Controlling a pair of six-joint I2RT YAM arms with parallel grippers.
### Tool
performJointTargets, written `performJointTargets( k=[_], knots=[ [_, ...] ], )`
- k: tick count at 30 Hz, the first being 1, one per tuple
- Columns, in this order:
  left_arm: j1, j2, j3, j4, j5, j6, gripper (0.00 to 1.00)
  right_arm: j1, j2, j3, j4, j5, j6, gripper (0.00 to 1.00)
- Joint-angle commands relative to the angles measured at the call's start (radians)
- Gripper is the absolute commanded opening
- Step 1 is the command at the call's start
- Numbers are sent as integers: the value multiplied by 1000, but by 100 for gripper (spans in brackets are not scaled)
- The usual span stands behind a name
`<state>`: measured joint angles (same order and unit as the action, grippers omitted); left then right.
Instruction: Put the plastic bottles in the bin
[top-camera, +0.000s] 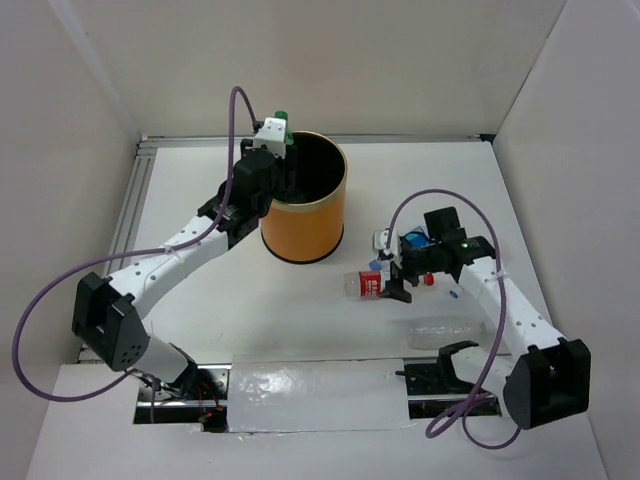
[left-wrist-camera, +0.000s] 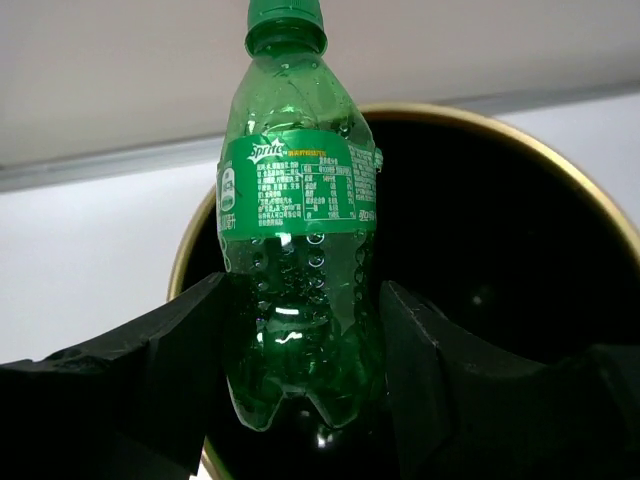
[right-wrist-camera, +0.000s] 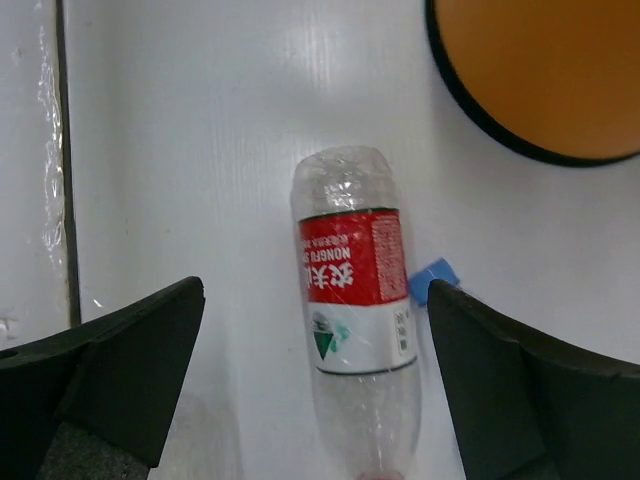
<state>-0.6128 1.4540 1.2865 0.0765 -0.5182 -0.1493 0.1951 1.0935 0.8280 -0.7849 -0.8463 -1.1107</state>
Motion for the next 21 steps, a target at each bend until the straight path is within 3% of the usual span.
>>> performJointTargets(
  k=[1, 3, 4, 5, 13, 17, 18, 21],
  knots=[
    [7, -24, 82, -35, 7, -33, 76, 90, 23, -56, 102, 56, -46, 99],
    [7, -50, 82, -35, 20, -23, 81, 128, 51, -88, 169, 123, -20, 99],
    [7, -67, 71, -44, 20, -22, 94, 159, 65, -119, 212, 150, -3, 99],
    [7, -85, 57, -44, 20, -22, 100, 170, 89, -134, 296, 176, 11, 99],
    [-166, -389, -108, -112, -14, -13, 100, 204, 216, -182, 506, 326, 29, 99],
    [-293, -567, -312, -112, 18, -88, 97, 204, 217, -213, 500, 348, 15, 77],
    [-336, -595, -404, -112, 29, -108, 97, 204, 206, -222, 475, 348, 0, 67],
    [-421, -679, -560, -89, 73, -193, 92, 204, 178, -247, 448, 339, -20, 55]
  ],
)
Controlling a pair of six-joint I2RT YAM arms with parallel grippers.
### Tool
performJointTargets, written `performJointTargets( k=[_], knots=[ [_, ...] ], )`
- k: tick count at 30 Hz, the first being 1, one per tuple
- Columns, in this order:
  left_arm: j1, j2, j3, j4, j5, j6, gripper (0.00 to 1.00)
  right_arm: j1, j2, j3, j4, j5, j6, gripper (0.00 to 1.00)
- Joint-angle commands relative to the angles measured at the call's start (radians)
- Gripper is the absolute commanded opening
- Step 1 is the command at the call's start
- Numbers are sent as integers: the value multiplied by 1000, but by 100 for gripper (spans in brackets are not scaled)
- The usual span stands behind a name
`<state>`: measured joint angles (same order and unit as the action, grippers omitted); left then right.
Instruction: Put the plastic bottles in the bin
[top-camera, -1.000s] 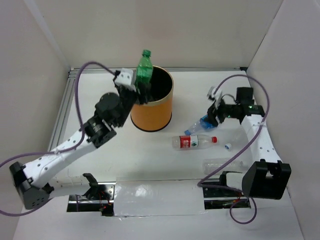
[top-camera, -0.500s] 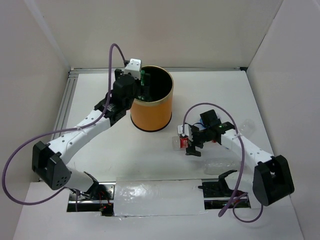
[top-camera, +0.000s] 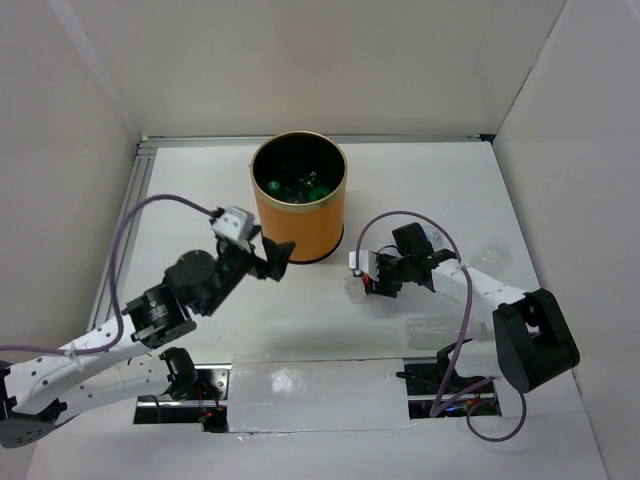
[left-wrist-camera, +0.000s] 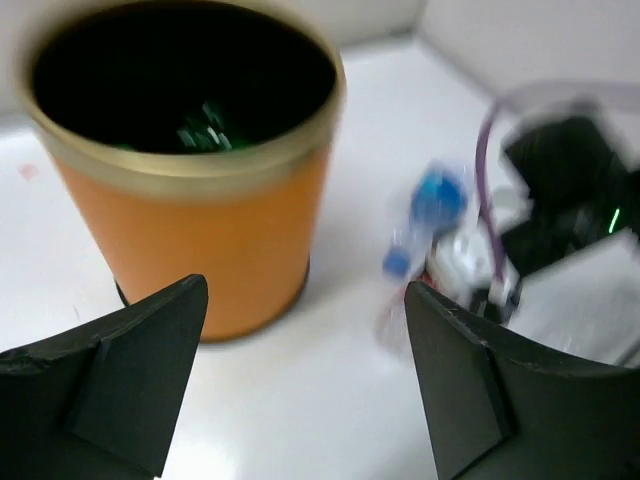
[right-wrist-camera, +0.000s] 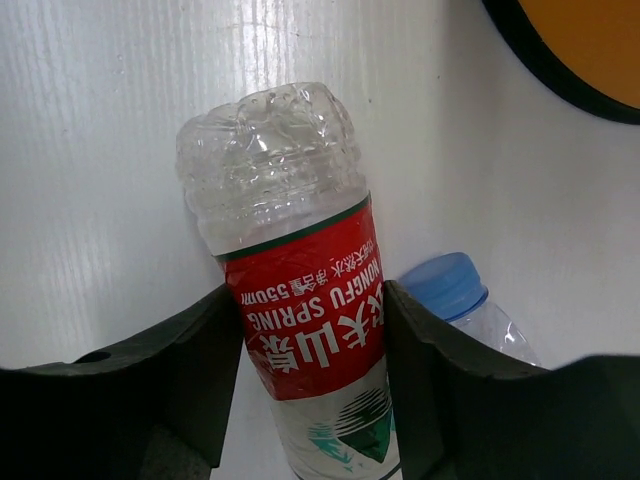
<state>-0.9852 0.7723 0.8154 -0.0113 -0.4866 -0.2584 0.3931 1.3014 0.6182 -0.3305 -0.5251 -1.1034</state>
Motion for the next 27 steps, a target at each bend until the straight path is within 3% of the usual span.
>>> performJointTargets(
  k=[1, 2, 4, 7, 13, 19, 23, 27],
  knots=[
    [-94, -7, -141, 20, 33, -122, 92, 6, -74, -37, -74, -7, -53, 38],
    [-95, -16, -142, 20, 33, -131, 92, 6, -74, -37, -74, -22, -53, 38],
    [-153, -16, -194, 45, 20, -131, 90, -20, -143, 17, -216, -77, -87, 27],
    [-190, 27, -234, 74, 20, -131, 90, -74, -253, 191, -370, -225, -75, 24],
    [-199, 71, -361, 221, 63, -110, 90, -106, -251, 621, -309, -286, 118, 20],
    [-199, 185, -407, 404, 117, -68, 92, -73, -6, 923, -64, -306, 292, 22],
    [-208, 317, -355, 488, 143, -16, 93, 15, 296, 1167, -79, -306, 301, 28],
    [-208, 467, -271, 550, 132, 42, 94, 130, 476, 1363, -166, -239, 223, 32]
  ],
)
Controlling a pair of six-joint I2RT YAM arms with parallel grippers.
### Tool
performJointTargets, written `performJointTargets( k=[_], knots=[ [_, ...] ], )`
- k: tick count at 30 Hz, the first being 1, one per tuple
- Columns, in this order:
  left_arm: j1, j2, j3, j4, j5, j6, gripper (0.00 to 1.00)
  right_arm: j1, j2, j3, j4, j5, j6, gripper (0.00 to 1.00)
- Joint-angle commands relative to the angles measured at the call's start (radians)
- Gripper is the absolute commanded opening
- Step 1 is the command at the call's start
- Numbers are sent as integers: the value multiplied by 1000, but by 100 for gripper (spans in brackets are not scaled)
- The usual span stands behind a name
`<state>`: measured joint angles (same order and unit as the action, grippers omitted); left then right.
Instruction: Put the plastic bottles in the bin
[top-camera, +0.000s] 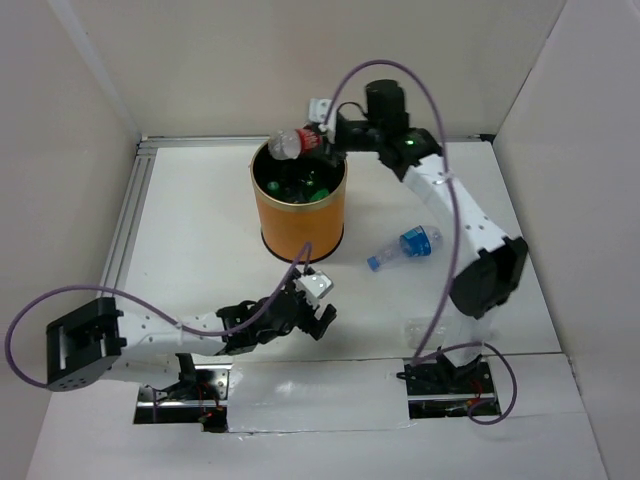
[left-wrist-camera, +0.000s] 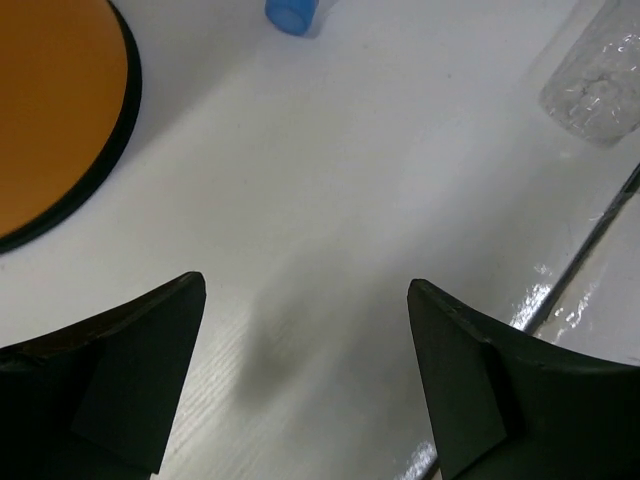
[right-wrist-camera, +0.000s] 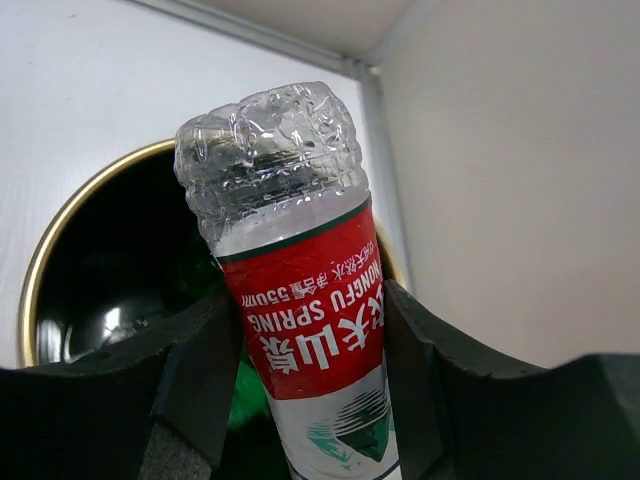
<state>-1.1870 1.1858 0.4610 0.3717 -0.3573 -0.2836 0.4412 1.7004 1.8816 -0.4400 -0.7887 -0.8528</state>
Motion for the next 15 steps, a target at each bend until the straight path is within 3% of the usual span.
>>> performJointTargets(
  k=[1, 4, 5, 6, 9, 15],
  knots=[
    [-6, 113, 99, 183, 3, 93, 96, 96, 106, 161, -74, 41, -28, 37],
    [-6, 205, 185, 226, -11, 119, 98, 116, 168, 214, -121, 51, -28, 51],
    [-6, 265, 235, 227, -11, 147, 98, 125, 168, 205, -121, 68, -28, 70],
    [-6, 293, 257, 251, -23, 159, 100, 125, 168, 192, -131, 78, -28, 79],
    [-6, 403, 359, 260, -34, 199, 100, 125, 125, 140, -131, 114, -28, 100],
    [26, 581, 569, 269, -12, 256, 100, -20, -28, 53, -111, 122, 47, 100]
  ],
)
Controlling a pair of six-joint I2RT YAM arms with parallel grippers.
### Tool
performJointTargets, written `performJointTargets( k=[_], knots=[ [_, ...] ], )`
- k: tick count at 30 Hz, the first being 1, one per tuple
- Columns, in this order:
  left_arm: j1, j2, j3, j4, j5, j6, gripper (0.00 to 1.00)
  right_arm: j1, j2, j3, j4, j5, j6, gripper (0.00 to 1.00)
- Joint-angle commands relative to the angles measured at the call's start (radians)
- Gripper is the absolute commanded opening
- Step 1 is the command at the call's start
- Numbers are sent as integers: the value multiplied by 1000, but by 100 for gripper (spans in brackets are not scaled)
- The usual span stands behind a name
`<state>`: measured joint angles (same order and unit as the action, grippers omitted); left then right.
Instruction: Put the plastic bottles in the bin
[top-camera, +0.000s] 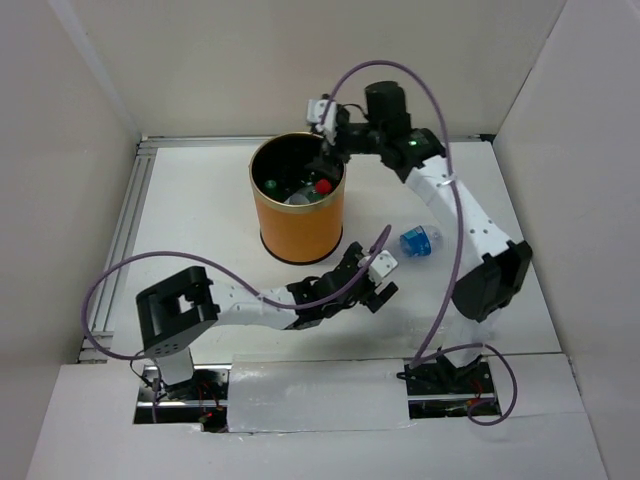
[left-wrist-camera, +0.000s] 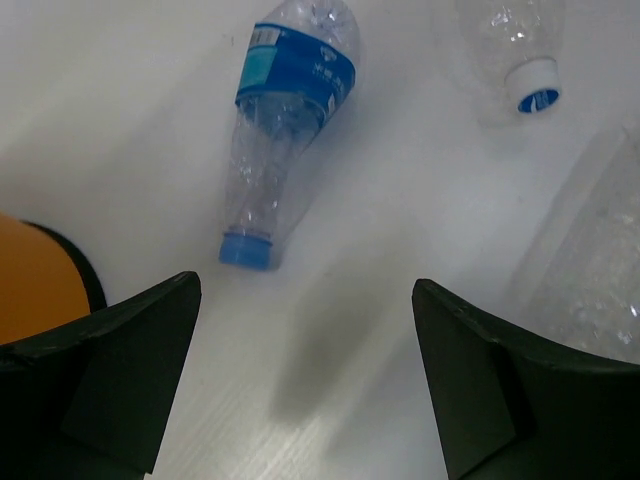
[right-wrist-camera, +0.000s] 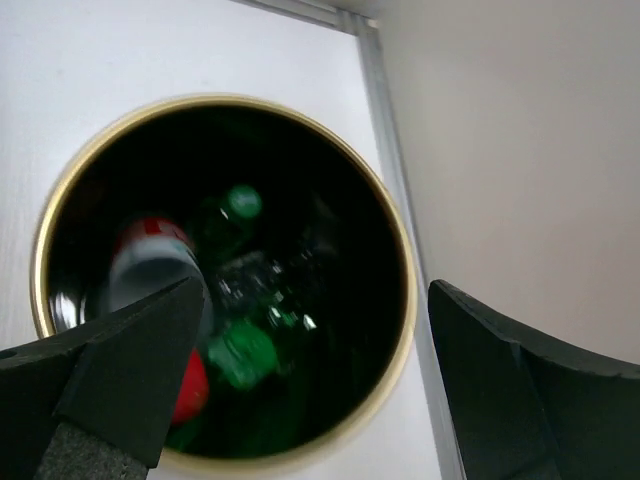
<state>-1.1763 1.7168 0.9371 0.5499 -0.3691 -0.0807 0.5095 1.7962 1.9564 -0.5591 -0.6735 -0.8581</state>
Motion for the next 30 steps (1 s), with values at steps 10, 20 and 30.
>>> performJointTargets(
  k=[10, 20, 30],
  knots=[
    [144, 343, 399, -19, 202, 163, 100, -533, -414, -393, -1, -124, 157, 100],
    [204, 464, 549, -146, 331, 130, 92, -871, -678, -700, -144, -268, 111, 100],
    [175, 436, 596, -349, 265, 82, 0, -901, -721, -812, -41, -68, 390, 92]
  ],
)
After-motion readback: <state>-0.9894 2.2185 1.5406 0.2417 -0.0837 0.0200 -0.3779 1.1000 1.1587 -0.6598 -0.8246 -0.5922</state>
